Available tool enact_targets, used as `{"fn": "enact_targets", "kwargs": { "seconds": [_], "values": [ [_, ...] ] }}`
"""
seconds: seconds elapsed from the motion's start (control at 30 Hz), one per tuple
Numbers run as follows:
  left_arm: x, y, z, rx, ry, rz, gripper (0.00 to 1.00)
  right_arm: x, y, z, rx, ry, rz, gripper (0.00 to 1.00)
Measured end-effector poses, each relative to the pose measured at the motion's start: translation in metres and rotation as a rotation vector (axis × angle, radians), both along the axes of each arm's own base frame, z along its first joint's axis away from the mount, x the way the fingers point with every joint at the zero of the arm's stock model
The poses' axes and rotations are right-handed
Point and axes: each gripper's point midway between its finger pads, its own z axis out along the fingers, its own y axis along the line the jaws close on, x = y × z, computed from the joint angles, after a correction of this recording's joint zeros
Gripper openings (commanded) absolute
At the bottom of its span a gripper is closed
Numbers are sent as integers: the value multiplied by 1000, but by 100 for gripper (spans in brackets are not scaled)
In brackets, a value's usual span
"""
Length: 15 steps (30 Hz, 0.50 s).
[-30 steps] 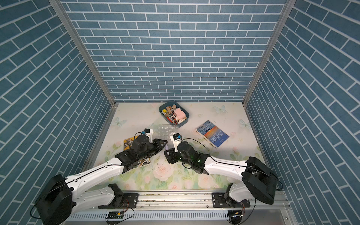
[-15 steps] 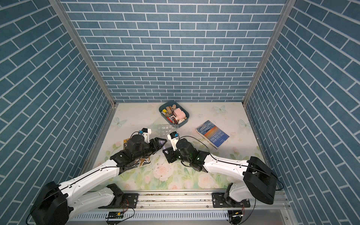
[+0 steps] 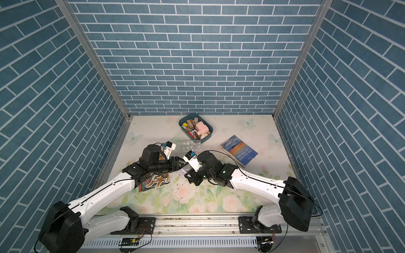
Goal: Arrange the lipsticks in the organizer
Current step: Pick up the lipstick at the center of the board.
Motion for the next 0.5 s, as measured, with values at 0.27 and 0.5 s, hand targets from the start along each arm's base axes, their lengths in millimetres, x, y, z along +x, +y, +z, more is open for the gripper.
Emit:
{"fn": "enact_targets", "kwargs": {
  "seconds": [0.27, 0.5],
  "values": [
    [-9, 1, -6, 19, 15, -72, 37, 1, -10, -8, -37, -2, 35, 10],
    [-15, -3, -10, 10, 33, -116, 33, 1, -11, -9, -41, -22, 60, 10]
  ]
}}
